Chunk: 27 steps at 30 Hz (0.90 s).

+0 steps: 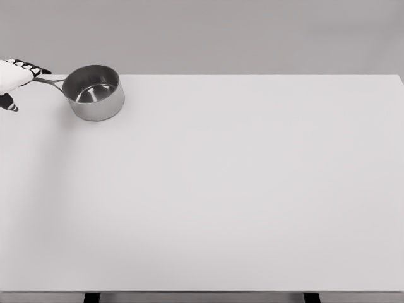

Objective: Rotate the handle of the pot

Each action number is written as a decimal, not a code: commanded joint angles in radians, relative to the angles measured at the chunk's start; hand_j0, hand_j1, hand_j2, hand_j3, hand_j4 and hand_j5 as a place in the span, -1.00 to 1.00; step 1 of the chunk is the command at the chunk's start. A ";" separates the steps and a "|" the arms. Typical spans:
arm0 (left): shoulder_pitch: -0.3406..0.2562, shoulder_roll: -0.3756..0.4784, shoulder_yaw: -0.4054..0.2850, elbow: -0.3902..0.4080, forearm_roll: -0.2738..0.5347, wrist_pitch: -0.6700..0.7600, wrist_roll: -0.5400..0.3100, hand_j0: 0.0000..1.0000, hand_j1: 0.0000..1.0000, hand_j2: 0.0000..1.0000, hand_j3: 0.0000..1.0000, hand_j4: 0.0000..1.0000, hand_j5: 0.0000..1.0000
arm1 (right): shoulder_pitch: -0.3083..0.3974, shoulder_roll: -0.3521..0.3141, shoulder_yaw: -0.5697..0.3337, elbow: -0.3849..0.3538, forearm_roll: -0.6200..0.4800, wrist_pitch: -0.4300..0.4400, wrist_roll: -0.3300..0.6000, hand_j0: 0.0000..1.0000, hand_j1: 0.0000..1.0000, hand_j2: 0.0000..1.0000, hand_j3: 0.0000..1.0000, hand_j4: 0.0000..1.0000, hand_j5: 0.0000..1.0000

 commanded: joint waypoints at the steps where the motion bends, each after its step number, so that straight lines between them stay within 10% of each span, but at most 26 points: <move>1: 0.000 0.017 0.002 -0.003 0.006 -0.025 -0.001 1.00 1.00 1.00 1.00 1.00 1.00 | 0.000 0.000 0.000 0.000 0.000 0.000 0.000 1.00 1.00 1.00 1.00 1.00 1.00; 27: 0.000 0.028 -0.040 -0.005 -0.001 -0.024 -0.002 1.00 1.00 1.00 1.00 1.00 1.00 | 0.000 0.000 0.000 0.000 0.000 0.000 0.000 1.00 1.00 1.00 1.00 1.00 1.00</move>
